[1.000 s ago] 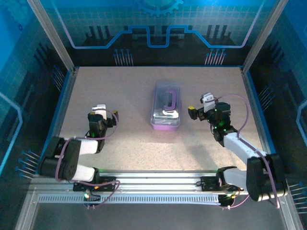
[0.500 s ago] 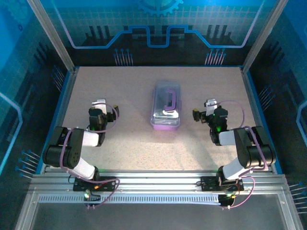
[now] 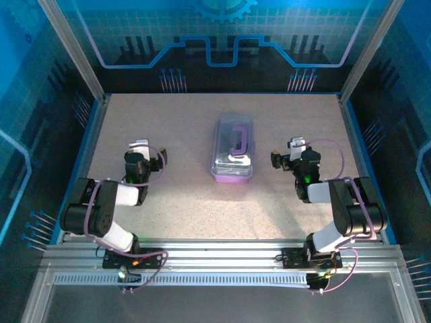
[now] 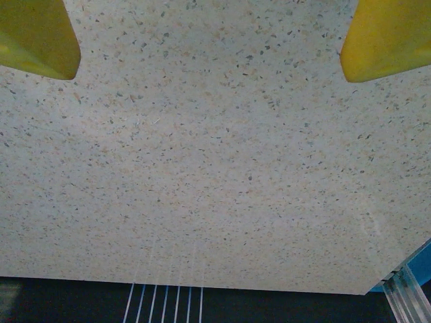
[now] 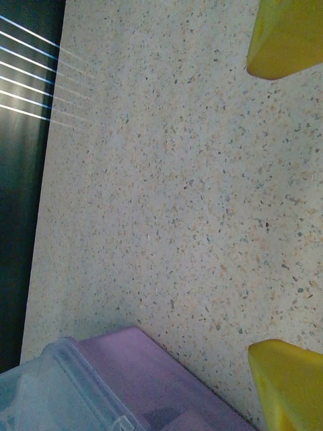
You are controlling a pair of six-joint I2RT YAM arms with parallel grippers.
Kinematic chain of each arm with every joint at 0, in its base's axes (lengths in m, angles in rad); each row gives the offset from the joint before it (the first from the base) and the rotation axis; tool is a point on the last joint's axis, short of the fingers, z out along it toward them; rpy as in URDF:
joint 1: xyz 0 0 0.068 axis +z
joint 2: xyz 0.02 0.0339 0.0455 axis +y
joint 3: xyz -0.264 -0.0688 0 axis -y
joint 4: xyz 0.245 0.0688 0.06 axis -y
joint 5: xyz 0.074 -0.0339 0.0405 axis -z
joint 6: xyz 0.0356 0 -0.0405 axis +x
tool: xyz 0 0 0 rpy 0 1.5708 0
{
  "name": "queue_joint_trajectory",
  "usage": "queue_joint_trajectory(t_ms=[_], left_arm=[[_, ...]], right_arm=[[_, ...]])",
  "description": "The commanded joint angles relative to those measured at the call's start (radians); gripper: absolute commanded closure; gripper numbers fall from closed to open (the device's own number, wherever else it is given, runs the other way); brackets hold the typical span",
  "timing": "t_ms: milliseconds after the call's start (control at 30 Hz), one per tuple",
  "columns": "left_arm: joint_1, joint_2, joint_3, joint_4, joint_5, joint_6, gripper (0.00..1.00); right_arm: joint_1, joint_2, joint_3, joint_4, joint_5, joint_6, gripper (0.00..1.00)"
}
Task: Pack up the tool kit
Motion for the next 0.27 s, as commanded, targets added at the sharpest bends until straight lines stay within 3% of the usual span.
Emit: queue_joint_trajectory(t_ms=[0, 233], left_arm=[[0.007, 0.002, 0.019, 0.002, 0.007, -0.023, 0.01], [0.007, 0.001, 0.015, 0.012, 0.008, -0.019, 0.01]], right_arm=[[-0.005, -0.004, 0.01, 0.006, -0.012, -0.001, 0.0], [0.017, -0.005, -0.005, 0.032, 0.032, -0.014, 0.0]])
